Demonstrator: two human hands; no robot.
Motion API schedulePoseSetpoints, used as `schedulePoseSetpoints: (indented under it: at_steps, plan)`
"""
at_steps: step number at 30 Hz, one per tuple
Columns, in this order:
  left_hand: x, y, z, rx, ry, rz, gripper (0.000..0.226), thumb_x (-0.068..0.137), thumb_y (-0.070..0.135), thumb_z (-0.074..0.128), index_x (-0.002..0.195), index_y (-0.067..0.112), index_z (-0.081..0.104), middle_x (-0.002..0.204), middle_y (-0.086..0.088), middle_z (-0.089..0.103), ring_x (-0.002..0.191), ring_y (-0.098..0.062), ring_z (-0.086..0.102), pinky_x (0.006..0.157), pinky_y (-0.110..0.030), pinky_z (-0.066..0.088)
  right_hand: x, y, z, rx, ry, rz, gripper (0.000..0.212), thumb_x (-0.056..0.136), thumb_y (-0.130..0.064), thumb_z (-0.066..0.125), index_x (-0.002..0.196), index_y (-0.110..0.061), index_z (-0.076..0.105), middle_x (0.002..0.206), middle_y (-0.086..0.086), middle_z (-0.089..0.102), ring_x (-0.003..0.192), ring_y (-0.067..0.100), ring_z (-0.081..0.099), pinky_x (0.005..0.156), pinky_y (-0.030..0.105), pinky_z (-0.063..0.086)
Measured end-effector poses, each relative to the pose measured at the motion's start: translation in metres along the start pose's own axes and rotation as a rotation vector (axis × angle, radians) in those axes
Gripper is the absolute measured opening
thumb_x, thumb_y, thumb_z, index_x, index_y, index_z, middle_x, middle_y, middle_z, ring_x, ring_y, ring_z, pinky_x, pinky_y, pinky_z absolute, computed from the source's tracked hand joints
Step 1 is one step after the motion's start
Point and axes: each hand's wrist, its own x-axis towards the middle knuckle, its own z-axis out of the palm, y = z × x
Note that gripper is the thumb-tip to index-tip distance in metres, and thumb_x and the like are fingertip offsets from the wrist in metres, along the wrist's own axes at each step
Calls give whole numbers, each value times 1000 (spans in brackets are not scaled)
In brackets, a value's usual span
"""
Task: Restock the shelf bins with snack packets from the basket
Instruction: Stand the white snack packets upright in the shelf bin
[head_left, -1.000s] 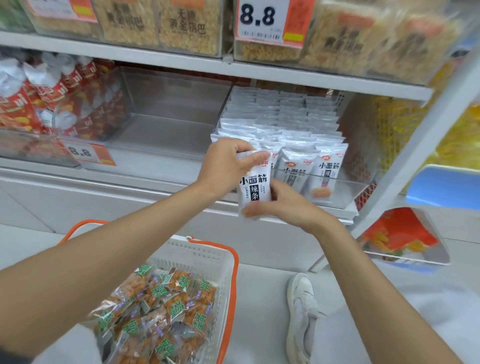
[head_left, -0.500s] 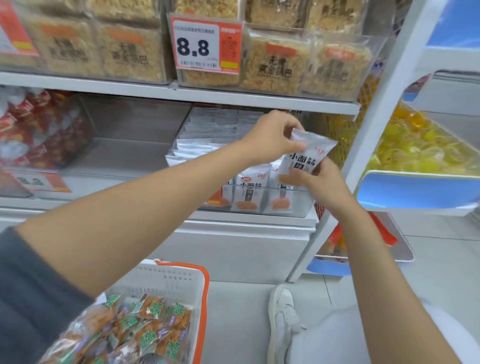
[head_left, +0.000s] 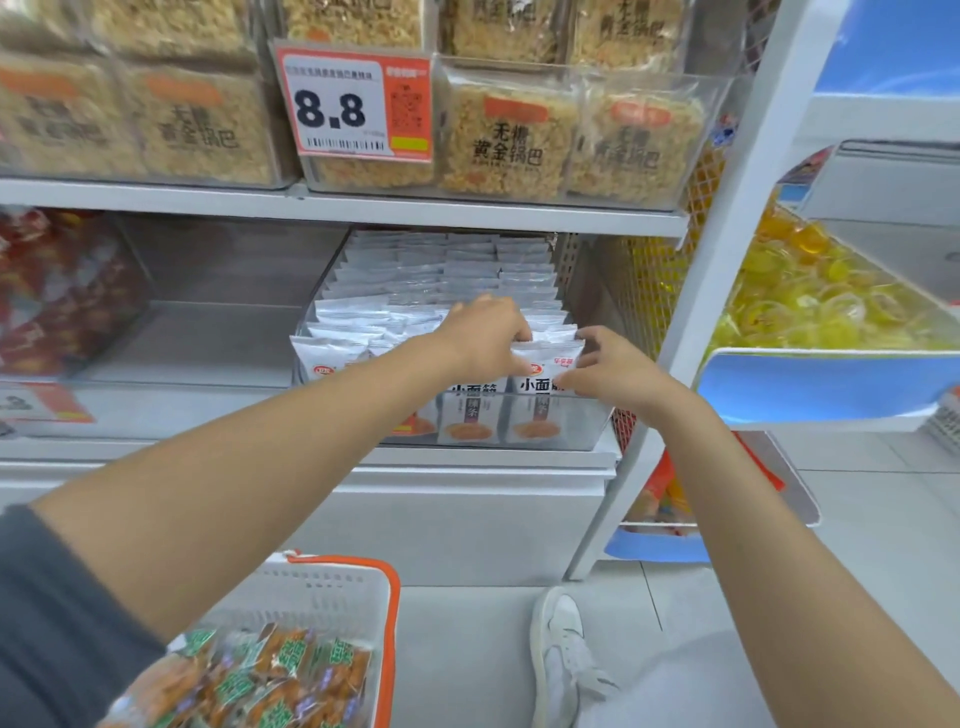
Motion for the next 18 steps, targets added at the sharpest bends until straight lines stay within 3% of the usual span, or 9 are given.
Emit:
schedulePoseSetpoints:
  at_steps: [3, 5, 8, 10, 12, 14, 18]
  plan:
    - [0, -1, 1, -96, 49, -3, 46, 82, 42, 74, 120, 22, 58, 128, -1, 53, 117, -21, 50, 102, -43, 40, 4, 1, 0, 87, -47, -3, 59, 81, -15, 77, 128, -20, 42, 102, 3, 62, 99, 21, 67, 94, 43, 54]
    - [0, -2, 1, -181, 55, -10, 53, 80, 39, 76, 124, 21, 54, 126, 1, 56, 111, -18, 54, 99, -40, 44, 7, 2, -1, 122, -72, -1, 53, 80, -16, 78, 120, -21, 44, 106, 5, 64, 100, 20, 67, 93, 40, 55]
    - [-2, -2, 0, -219, 71, 19, 47, 78, 36, 79, 118, 23, 58, 113, 3, 58, 100, -15, 54, 87, -32, 45, 8, 2, -2, 149, -92, -16, 47, 82, -15, 77, 121, -16, 51, 105, 5, 66, 95, 18, 67, 85, 33, 57]
    - [-2, -1, -3, -247, 127, 44, 41, 75, 32, 82, 110, 23, 63, 101, 5, 58, 95, -16, 55, 81, -32, 46, 7, 2, 0, 164, -52, -36, 50, 82, -14, 77, 124, -15, 49, 100, 5, 64, 86, 15, 66, 74, 26, 55]
    - [-1, 0, -4, -243, 157, 76, 38, 73, 29, 83, 106, 23, 66, 95, 5, 59, 92, -15, 56, 81, -34, 48, 5, 3, 4, 128, 1, -60, 54, 82, -16, 77, 127, -18, 46, 94, 6, 59, 81, 16, 63, 73, 28, 53]
    - [0, 0, -2, -211, 135, 96, 38, 74, 29, 83, 108, 24, 66, 100, 5, 59, 94, -13, 55, 85, -35, 48, 5, 5, 8, 58, 35, -87, 60, 82, -19, 77, 133, -14, 46, 89, 2, 56, 80, 17, 62, 80, 34, 54]
    - [1, -2, 3, -199, 75, 58, 41, 77, 30, 80, 114, 28, 61, 117, 5, 61, 111, -12, 54, 99, -44, 43, 1, 4, 10, -81, 47, -127, 66, 83, -25, 75, 139, -15, 41, 93, -4, 54, 79, 9, 54, 64, 23, 41]
